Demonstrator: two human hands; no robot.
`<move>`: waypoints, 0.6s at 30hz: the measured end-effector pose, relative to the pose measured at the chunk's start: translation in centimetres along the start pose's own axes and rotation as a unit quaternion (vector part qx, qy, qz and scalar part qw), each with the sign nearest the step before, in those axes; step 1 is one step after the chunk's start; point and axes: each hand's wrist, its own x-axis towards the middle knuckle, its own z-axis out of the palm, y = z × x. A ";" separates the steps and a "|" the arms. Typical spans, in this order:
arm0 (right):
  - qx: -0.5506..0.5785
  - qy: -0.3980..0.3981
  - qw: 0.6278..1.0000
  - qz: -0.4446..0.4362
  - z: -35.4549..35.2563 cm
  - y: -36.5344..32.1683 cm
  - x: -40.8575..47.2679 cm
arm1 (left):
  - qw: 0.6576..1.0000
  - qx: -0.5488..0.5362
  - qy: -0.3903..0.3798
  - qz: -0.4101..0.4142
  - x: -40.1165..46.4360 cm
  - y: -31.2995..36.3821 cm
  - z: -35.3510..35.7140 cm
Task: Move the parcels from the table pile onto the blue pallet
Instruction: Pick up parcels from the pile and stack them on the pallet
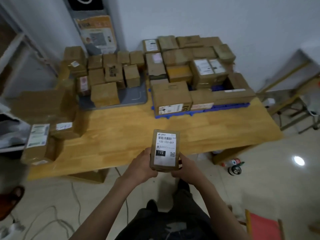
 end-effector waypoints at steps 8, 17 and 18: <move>0.023 0.054 0.998 0.012 -8.6 7.2 -2.1 | 0.990 0.106 -0.051 0.074 4.0 9.8 5.3; 0.027 0.089 0.996 -0.012 -22.6 15.3 -2.0 | 0.992 0.055 -0.042 0.107 10.0 22.9 12.3; 0.027 0.086 0.996 -0.019 -24.0 15.8 -1.6 | 0.993 0.048 -0.036 0.105 10.7 24.0 12.7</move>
